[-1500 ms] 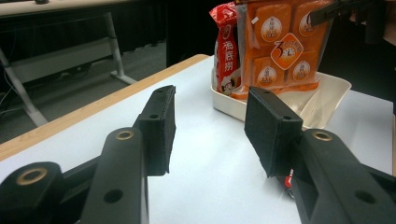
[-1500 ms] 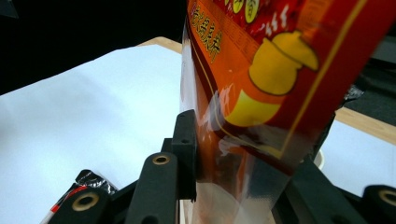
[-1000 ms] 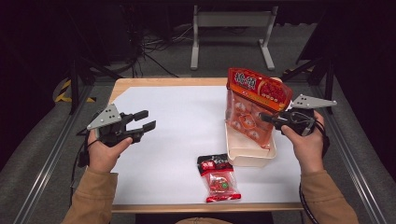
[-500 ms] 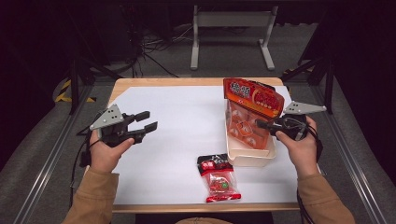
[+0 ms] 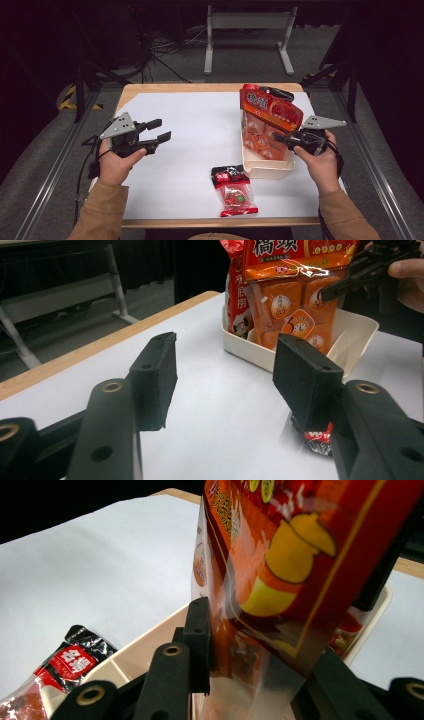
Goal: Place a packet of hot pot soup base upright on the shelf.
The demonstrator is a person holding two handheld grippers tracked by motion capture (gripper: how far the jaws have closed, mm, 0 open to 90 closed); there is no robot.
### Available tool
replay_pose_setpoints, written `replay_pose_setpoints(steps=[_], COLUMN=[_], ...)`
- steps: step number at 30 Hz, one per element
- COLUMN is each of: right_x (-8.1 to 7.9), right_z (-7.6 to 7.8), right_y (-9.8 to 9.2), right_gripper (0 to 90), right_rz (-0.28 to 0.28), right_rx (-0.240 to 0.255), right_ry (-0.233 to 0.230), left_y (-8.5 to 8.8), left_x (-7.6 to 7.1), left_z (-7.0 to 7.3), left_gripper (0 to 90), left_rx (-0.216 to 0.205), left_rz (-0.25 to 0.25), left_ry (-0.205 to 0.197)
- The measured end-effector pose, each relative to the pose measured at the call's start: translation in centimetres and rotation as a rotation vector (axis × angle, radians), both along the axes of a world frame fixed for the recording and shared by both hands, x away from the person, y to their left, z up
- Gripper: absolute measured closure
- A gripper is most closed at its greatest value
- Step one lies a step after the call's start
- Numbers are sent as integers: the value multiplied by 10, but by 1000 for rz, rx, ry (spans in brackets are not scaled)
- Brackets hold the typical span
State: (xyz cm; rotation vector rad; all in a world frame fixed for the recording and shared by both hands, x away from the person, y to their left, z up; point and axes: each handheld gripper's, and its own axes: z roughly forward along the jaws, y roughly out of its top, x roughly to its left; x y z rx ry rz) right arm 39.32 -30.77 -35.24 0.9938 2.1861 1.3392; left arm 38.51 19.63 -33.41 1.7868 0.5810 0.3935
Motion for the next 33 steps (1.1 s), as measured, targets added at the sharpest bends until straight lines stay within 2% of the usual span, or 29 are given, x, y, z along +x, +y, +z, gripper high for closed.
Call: replay_pose_setpoints(steps=[8, 17, 19, 22, 25, 27, 33], right_x=[0, -1, -2, -3, -6, -7, -15], right_z=[-7, -8, -7, -5, -2, -1, 6], right_y=[-9, -12, -12, -13, -15, -17, -31], right_gripper=[697, 686, 648, 546, 478, 419, 342], right_rz=[-19, -22, -26, -22, -27, -29, -46], right_rx=[24, 41, 47, 65, 47, 52, 62], right_ry=[23, 31, 33, 32, 16, 11, -13], left_y=[-5, -12, -13, -14, -16, -18, -25], left_x=[5, 11, 12, 12, 14, 13, 16], left_z=[-6, -14, -16, -17, -19, -20, -23], left_gripper=[360, 248, 236, 224, 217, 214, 208], left_rx=[6, 44, 49, 54, 55, 47, 65], left_rz=[10, 15, 11, 9, 2, -3, -16], left_ry=[9, 57, 68, 74, 77, 93, 99])
